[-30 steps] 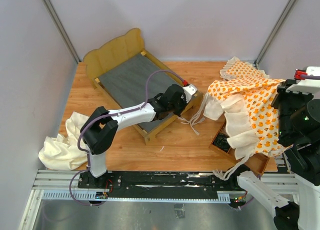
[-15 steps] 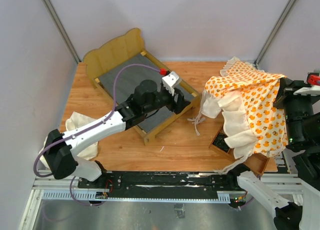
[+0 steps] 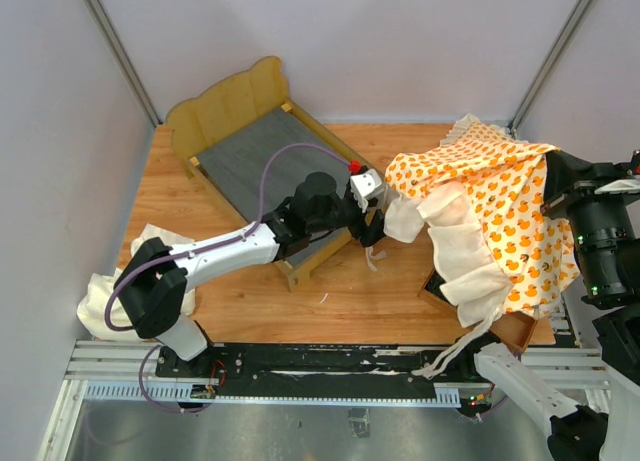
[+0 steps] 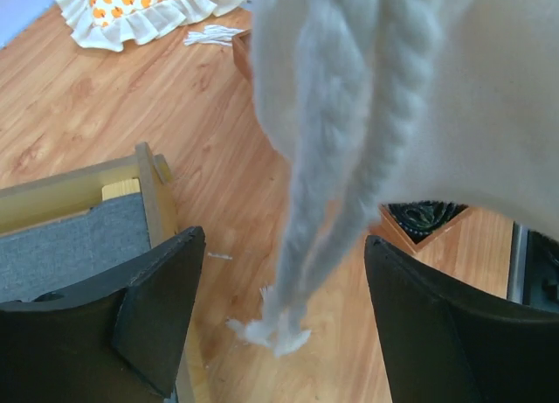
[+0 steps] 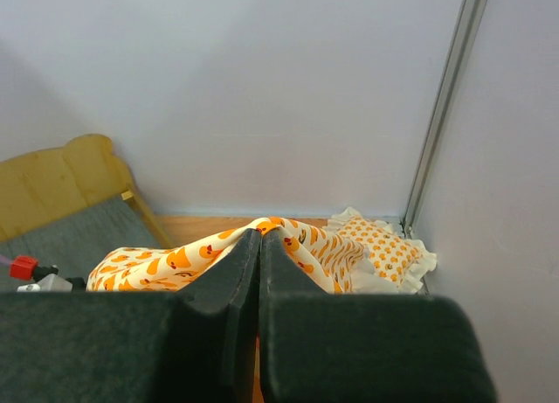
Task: Set up the pet bed
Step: Move the bed frame to the center of the board, then place the mattress on the bed frame.
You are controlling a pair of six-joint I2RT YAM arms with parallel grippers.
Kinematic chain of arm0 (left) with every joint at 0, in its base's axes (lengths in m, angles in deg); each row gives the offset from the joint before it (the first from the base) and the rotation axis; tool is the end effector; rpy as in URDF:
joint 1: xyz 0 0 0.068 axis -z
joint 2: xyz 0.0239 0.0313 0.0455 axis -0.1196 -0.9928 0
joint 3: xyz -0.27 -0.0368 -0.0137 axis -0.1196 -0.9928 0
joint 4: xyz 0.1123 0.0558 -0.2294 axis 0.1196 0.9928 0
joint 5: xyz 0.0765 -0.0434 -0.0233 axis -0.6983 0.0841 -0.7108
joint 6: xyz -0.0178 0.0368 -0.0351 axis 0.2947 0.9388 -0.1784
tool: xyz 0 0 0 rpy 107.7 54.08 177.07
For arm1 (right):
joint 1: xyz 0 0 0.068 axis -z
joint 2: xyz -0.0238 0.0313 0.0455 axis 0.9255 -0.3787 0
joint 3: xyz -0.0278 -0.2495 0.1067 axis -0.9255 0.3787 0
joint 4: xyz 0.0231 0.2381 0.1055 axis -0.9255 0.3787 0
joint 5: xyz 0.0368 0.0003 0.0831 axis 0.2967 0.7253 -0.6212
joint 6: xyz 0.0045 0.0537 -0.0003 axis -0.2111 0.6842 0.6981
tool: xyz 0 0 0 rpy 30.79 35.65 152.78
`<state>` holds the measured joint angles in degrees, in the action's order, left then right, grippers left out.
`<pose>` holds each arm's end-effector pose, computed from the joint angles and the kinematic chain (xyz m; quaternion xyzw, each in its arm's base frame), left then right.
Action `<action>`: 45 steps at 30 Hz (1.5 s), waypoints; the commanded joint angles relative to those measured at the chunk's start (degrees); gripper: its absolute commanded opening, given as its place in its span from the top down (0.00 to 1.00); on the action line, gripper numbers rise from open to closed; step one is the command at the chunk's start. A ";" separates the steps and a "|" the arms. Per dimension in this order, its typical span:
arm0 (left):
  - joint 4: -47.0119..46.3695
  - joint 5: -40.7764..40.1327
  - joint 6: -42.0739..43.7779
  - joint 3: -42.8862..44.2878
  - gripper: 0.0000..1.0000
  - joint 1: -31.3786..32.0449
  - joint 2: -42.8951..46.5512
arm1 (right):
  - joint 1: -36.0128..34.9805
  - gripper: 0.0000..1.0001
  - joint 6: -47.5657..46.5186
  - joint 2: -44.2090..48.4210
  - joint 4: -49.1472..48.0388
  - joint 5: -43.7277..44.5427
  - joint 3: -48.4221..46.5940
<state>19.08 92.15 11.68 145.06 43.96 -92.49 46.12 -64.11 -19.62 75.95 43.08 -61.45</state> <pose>0.2255 -0.2931 0.3003 0.4263 0.6413 -0.3600 0.5266 0.0333 0.0026 0.5590 0.0071 0.5964 0.0773 0.7990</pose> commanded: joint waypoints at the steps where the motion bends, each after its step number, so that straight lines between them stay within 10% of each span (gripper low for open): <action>1: -6.07 -1.42 0.59 0.69 0.24 0.85 -0.59 | -0.70 1.00 2.10 -0.14 -4.13 -2.34 -1.42; 7: -6.16 -14.66 4.01 -2.57 0.86 0.85 4.04 | -0.70 1.00 2.18 0.28 -5.23 -2.93 1.97; 11: -6.81 -31.05 9.59 -5.35 0.99 0.83 9.23 | -0.70 1.00 1.97 0.90 -10.69 -5.54 7.17; 18: -8.97 -43.94 17.45 -3.83 0.96 -3.19 14.52 | -0.70 1.00 2.45 -2.83 -25.83 -14.64 15.65; 32: -18.11 -43.45 25.59 -4.60 0.99 -24.74 16.50 | -1.88 1.00 6.71 -25.05 -45.22 -25.26 17.27; 45: -18.15 -46.07 21.36 3.56 0.98 -40.82 1.15 | -15.24 1.00 6.91 -46.25 -53.42 -16.10 14.07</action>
<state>4.08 50.07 32.99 145.82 4.27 -86.19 35.24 -59.12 -60.71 29.16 21.79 -44.66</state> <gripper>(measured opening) 0.040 0.007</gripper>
